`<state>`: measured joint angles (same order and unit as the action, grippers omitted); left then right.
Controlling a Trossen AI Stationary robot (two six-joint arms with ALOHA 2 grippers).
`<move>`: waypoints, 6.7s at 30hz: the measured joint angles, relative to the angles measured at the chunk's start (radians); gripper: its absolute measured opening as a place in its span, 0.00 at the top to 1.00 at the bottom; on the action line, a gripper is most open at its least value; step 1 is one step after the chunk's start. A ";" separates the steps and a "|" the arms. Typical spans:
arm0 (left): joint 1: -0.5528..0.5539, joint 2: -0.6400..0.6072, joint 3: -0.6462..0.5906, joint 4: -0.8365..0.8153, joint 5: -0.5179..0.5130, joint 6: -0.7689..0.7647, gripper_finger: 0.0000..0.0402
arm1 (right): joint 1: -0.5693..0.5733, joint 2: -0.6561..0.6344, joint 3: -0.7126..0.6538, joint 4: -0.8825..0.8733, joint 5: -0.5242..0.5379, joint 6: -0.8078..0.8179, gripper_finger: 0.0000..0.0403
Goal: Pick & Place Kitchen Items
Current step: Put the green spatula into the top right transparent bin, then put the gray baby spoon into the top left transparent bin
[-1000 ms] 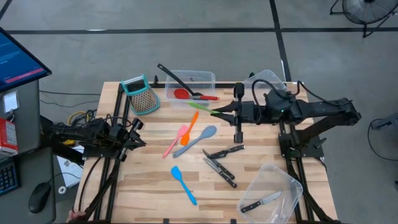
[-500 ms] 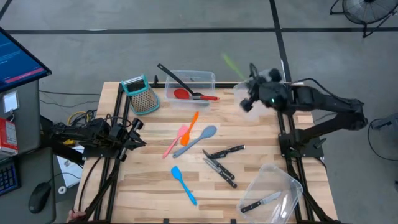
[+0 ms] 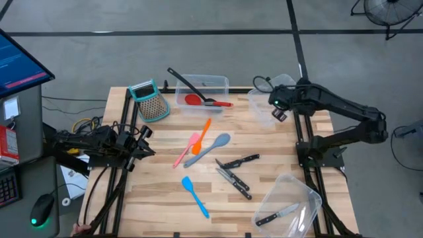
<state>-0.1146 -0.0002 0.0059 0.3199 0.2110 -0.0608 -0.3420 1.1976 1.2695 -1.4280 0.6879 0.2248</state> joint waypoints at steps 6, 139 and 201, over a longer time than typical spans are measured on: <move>0.000 0.000 0.000 0.000 0.000 0.000 0.98 | -0.034 0.002 -0.111 0.011 -0.060 -0.145 0.97; 0.000 0.000 0.000 0.000 0.000 0.000 0.98 | 0.259 0.479 0.337 0.872 -0.743 -0.450 0.38; 0.000 0.000 0.000 0.003 0.000 0.000 0.98 | 0.312 1.214 0.344 1.447 -1.024 -0.539 0.81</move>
<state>-0.1146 -0.0002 0.0059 0.3229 0.2108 -0.0608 -0.0296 2.4116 1.6135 0.0189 -0.3359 -0.3146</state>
